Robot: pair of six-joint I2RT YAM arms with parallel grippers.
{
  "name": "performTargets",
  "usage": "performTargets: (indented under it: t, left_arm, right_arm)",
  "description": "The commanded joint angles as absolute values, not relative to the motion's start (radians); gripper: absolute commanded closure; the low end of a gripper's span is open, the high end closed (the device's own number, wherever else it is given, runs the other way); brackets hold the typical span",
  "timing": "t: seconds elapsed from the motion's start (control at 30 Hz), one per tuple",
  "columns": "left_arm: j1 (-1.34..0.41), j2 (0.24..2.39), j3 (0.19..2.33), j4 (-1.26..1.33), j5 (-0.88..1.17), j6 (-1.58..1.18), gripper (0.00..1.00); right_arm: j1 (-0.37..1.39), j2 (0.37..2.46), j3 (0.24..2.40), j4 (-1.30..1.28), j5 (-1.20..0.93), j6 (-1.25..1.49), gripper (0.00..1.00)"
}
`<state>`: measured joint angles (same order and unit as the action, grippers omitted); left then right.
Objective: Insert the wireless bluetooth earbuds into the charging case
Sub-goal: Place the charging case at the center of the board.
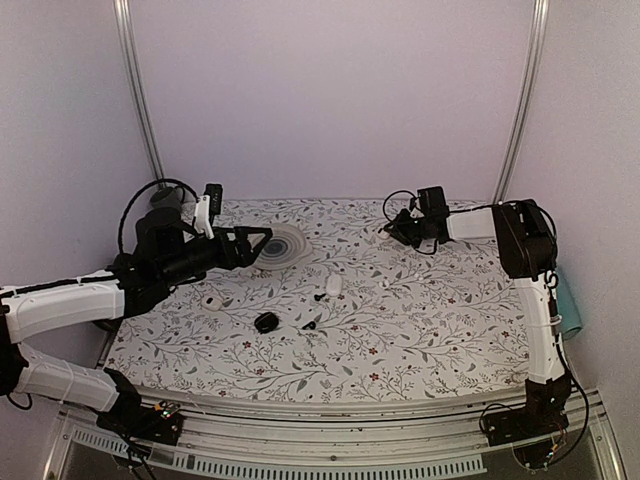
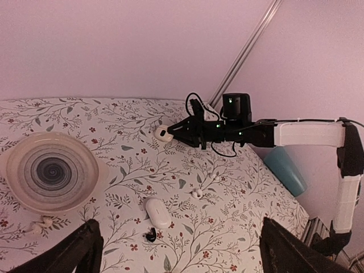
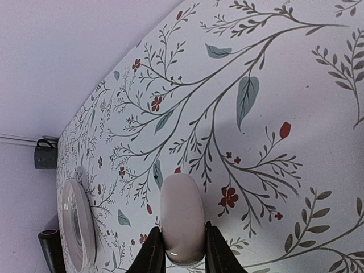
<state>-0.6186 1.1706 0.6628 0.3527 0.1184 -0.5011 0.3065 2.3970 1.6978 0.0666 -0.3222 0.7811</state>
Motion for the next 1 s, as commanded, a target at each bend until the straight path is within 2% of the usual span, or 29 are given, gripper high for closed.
performTargets:
  t: [0.0, 0.17, 0.63, 0.9, 0.97]
  left_arm:
    - [-0.607, 1.171, 0.684, 0.351, 0.115, -0.501, 0.04]
    - [-0.607, 1.187, 0.691, 0.356, 0.124, -0.502, 0.04]
    - [-0.607, 1.212, 0.681, 0.39, 0.142, -0.501, 0.04]
    - [-0.607, 1.235, 0.682, 0.408, 0.151, -0.502, 0.04]
    - [-0.607, 1.241, 0.683, 0.413, 0.155, -0.502, 0.04]
  right_arm:
    - [0.299, 2.402, 1.718, -0.012, -0.283, 0.751, 0.75]
    - [0.299, 2.365, 1.718, -0.056, -0.252, 0.718, 0.61]
    - [0.3, 2.225, 1.705, -0.121, -0.188, 0.624, 0.32]
    - [0.306, 2.05, 1.532, -0.059, -0.158, 0.591, 0.13]
    - [0.311, 1.99, 1.477, -0.043, -0.149, 0.58, 0.04]
